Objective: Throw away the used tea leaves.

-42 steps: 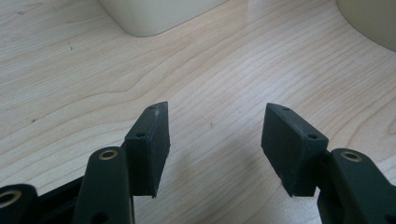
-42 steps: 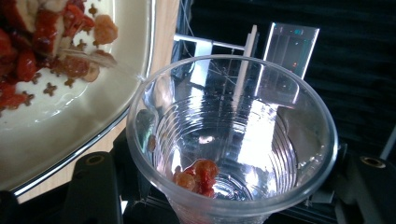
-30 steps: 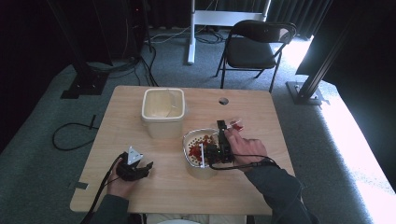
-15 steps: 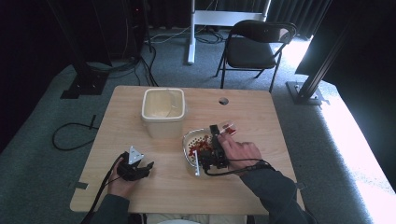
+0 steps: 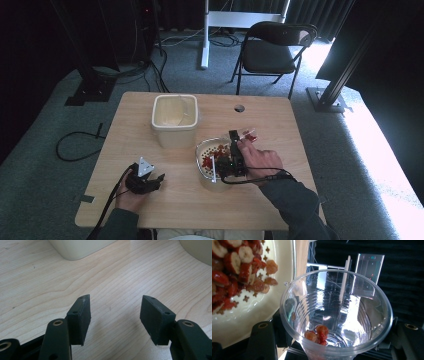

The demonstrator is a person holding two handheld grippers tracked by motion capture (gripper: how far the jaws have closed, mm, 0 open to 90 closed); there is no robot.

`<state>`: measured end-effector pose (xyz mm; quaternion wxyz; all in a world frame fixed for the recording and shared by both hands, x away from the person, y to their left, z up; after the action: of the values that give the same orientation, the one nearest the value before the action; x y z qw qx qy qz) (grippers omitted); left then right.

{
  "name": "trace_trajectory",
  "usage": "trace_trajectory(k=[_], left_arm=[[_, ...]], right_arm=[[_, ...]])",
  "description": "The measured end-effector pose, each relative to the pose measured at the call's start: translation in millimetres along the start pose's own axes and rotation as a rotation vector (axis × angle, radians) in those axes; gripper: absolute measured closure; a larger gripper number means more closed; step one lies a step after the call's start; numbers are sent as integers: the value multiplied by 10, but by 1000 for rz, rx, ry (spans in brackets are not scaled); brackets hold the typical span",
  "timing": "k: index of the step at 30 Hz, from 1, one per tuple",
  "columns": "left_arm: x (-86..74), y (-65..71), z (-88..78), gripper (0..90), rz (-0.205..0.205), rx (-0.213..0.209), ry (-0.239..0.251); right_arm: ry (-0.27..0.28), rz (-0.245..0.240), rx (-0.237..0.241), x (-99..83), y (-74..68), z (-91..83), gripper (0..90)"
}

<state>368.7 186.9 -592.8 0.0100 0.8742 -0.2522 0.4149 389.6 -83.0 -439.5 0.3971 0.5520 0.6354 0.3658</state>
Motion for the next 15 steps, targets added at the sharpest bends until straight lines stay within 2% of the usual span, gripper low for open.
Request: trace_trajectory(k=[1,4,6,8,9,11,13,14,15], left_arm=[[-2,-1,1,427,1,1,-1],[-5,1,1,427,3,1,-2],[-4,0,-3,427,3,0,0],[-4,0,-2,427,4,1,-1],[-4,0,-2,427,3,1,-1],[-2,1,-4,427,3,1,0],[-5,4,0,427,5,2,-1],[-7,7,4,427,7,1,-4],[-6,8,4,427,10,2,-4]], right_arm=[[-9,18,-4,-2,6,12,337],[14,5,0,50,-33,-21,338],[-7,37,-7,4,3,10,338],[-14,33,-4,1,-8,18,338],[0,4,8,34,-53,4,337],[11,1,4,51,-65,-17,338],[-12,39,-12,-4,-8,11,339],[-19,27,-11,1,-24,19,339],[-8,-16,0,38,-83,6,338]])
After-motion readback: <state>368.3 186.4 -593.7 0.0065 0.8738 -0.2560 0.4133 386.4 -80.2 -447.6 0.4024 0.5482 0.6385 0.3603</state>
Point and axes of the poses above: each handheld gripper's, and its own axes: z roughly forward along the jaws, x roughly out of its top, y roughly to its right, the point moved 9 cm from there along z, roughly forward along the jaws, and after that the axes turned 8 degrees about x, right-handed, at the moved point
